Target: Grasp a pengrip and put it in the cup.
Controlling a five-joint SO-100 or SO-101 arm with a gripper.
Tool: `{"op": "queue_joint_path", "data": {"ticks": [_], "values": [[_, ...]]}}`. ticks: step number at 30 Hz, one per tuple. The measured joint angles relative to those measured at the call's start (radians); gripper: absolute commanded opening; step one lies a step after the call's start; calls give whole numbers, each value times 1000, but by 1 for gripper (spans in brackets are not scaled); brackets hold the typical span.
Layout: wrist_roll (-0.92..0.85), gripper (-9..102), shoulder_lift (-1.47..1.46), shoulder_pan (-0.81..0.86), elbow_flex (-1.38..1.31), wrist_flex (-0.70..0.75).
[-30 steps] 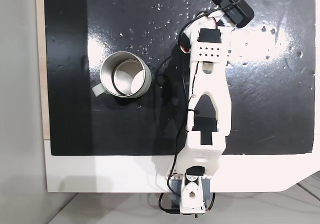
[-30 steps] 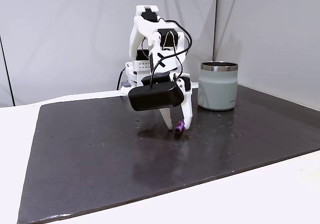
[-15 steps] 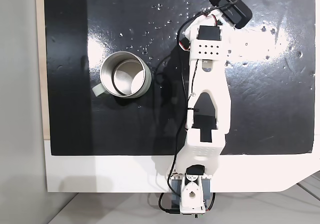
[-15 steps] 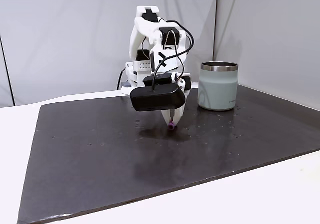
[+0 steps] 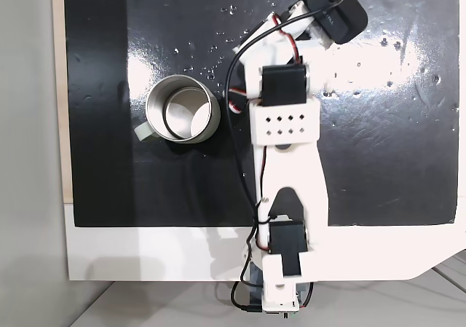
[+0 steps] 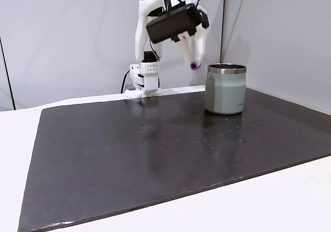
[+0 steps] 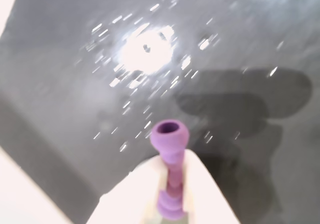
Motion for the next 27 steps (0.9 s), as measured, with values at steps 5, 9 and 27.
{"op": "queue_joint_path", "data": {"ticks": [5,9,27], "values": [[91,0,127,-115,0,100],[167,0,163,-209,0,150],[374,0,-2,-376,-91,178]]}}
